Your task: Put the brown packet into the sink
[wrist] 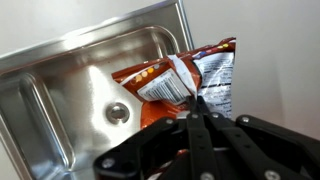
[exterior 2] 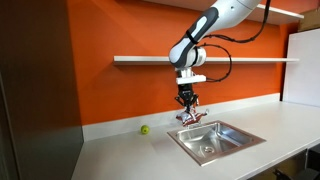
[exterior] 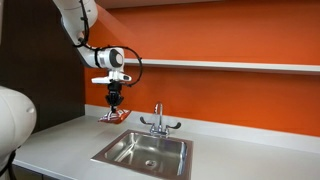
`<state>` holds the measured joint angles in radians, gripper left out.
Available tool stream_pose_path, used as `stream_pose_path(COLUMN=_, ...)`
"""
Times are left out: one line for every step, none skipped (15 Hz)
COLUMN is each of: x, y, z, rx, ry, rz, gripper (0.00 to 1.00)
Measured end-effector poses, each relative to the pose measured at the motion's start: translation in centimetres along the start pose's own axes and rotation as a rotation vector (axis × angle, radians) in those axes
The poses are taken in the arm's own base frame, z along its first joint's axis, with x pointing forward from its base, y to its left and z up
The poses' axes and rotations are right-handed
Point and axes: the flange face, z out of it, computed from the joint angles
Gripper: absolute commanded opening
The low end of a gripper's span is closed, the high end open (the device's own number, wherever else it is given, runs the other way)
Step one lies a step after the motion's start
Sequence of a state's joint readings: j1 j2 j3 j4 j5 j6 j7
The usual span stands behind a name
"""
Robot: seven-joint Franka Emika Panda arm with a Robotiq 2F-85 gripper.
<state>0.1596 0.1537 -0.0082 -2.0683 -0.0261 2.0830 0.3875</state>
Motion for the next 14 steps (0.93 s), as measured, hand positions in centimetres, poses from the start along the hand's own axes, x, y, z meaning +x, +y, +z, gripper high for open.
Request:
stream_pose_path(x=-0.1, y=0.9, z=0.0, rx=0.002, ry=0.0, rz=0.017, gripper=0.0)
stream_pose_path(x=-0.1, y=1.9, z=0.0, rx=0.004, ry=0.0, rz=0.034, gripper=0.0)
stream_pose_path(x=-0.2, y=2.8, z=0.1, rx=0.006, ry=0.0, rz=0.05, gripper=0.0)
stream_pose_path(x=-0.2, y=3.7, z=0.2, rx=0.008, ry=0.0, rz=0.066, gripper=0.0)
stream_pose_path(x=-0.2, y=4.5, z=0.3, rx=0.01, ry=0.001, rz=0.081, gripper=0.0)
stream_pose_path(x=-0.2, y=5.3, z=0.5, rx=0.013, ry=0.003, rz=0.094, gripper=0.0)
stream_pose_path(x=-0.1, y=6.0, z=0.7, rx=0.014, ry=0.002, rz=0.107, gripper=0.0)
stream_pose_path(x=-0.1, y=6.6, z=1.0, rx=0.016, ry=0.002, rz=0.118, gripper=0.0)
stream_pose_path(x=0.0, y=7.2, z=1.3, rx=0.017, ry=0.003, rz=0.13, gripper=0.0)
stream_pose_path(x=0.0, y=7.8, z=1.5, rx=0.019, ry=0.005, rz=0.141, gripper=0.0)
stream_pose_path(x=0.1, y=8.3, z=1.8, rx=0.021, ry=0.006, rz=0.151, gripper=0.0)
stream_pose_path(x=0.1, y=8.8, z=2.1, rx=0.023, ry=0.007, rz=0.16, gripper=0.0)
stream_pose_path(x=0.1, y=9.3, z=2.5, rx=0.024, ry=0.008, rz=0.169, gripper=0.0)
stream_pose_path(x=0.2, y=9.6, z=2.8, rx=0.025, ry=0.01, rz=0.176, gripper=0.0)
